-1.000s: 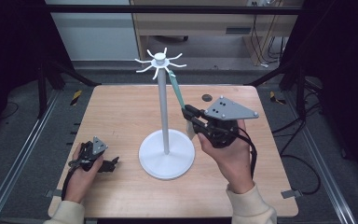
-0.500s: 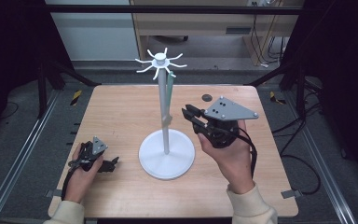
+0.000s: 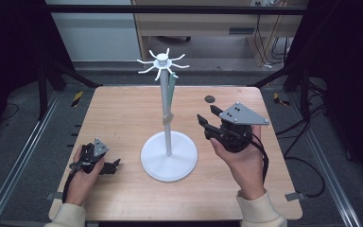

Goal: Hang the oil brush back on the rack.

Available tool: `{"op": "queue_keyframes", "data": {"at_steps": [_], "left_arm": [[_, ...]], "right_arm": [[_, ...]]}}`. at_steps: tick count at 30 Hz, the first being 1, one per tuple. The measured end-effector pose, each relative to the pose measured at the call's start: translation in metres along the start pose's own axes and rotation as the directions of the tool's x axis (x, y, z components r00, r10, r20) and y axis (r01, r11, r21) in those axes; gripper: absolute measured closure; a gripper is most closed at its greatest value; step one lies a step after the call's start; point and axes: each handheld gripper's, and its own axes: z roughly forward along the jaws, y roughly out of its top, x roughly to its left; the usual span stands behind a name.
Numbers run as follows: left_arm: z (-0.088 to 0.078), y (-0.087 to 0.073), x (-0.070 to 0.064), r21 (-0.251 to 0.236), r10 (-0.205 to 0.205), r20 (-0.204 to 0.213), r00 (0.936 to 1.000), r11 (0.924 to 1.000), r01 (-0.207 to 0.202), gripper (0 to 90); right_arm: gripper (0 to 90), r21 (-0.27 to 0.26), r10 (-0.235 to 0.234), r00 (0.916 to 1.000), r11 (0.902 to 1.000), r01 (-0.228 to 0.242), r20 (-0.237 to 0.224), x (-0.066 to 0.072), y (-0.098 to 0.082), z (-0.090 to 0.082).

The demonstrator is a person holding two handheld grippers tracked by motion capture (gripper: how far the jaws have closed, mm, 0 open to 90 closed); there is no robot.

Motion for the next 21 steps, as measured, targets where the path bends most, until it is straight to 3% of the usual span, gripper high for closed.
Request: {"op": "queue_keyframes", "data": {"at_steps": [3, 4, 5, 6, 8, 11, 12, 21], "left_arm": [[0.0, 0.0, 0.001, -0.004, -0.003, -0.004, 1.0, 1.0, 0.003, 3.0], [0.0, 0.0, 0.001, -0.006, -0.004, -0.003, 1.0, 1.0, 0.004, 3.0], [0.0, 0.0, 0.001, -0.006, -0.004, -0.004, 1.0, 1.0, 0.004, 3.0], [-0.001, 0.0, 0.0, -0.008, -0.005, -0.001, 1.0, 1.0, 0.005, 2.9], [-0.001, 0.0, 0.0, -0.009, -0.003, -0.002, 1.0, 1.0, 0.003, 2.9], [-0.001, 0.001, 0.0, -0.011, -0.003, -0.001, 1.0, 0.9999, 0.003, 2.9], [-0.001, 0.001, 0.0, -0.012, -0.004, 0.001, 1.0, 0.9999, 0.004, 2.9], [0.0, 0.002, -0.001, -0.014, 0.0, 0.003, 1.0, 0.9999, 0.0, 2.9]], "right_arm": [[40.2, -0.002, -0.004, 0.9999, 1.0, 0.004, 0.015, -0.001, -0.001, 0.001], [31.8, 0.003, -0.005, 0.9993, 1.0, 0.004, 0.036, -0.001, -0.004, 0.004], [31.8, 0.003, -0.005, 0.9993, 1.0, 0.004, 0.036, -0.001, -0.004, 0.004], [24.2, 0.0, -0.003, 0.9987, 1.0, 0.003, 0.051, -0.003, -0.008, 0.007], [17.5, 0.011, -0.005, 0.9978, 0.9999, 0.004, 0.067, -0.006, -0.014, 0.012], [13.9, 0.027, 0.002, 0.9965, 0.9996, -0.004, 0.084, -0.012, -0.023, 0.017], [11.7, 0.043, 0.012, 0.9949, 0.999, -0.016, 0.1, -0.018, -0.034, 0.023], [8.9, 0.084, 0.025, 0.9856, 0.9957, -0.04, 0.168, -0.04, -0.067, 0.034]]}}
